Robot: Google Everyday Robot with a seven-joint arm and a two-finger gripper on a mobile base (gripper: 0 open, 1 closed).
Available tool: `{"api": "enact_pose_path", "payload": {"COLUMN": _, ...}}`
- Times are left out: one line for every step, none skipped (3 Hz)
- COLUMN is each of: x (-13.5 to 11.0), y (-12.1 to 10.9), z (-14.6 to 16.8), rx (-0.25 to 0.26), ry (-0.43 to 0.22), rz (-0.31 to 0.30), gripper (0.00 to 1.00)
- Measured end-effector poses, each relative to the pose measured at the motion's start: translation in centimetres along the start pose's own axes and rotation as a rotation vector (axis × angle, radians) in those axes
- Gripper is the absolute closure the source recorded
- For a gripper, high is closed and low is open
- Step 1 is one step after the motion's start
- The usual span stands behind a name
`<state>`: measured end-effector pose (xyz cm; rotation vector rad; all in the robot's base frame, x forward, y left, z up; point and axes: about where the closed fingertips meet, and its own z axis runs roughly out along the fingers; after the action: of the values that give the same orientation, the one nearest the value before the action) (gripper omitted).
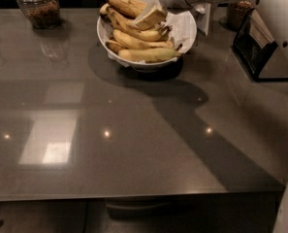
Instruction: Pick banana from white bowl
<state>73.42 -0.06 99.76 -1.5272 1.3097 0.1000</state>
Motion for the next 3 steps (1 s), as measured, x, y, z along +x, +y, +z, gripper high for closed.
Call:
{"api": "enact_pose_path", "payload": {"x": 1.0, "y": -0.6, "z": 1.3, "rx": -0.015, "ry": 0.012, "rz": -0.004, "gripper": 0.37}}
{"api": "enact_pose_path", "payload": {"x": 1.5, "y": -1.3, "z": 3.0, "rx": -0.031, "ry": 0.014, "rz": -0.009, "gripper": 0.4}}
{"api": "enact_pose_path", "payload": {"x": 1.7, "y": -1.9, "z": 4.7, "rx": -0.04, "ry": 0.005, "rz": -0.003, "gripper": 0.45}}
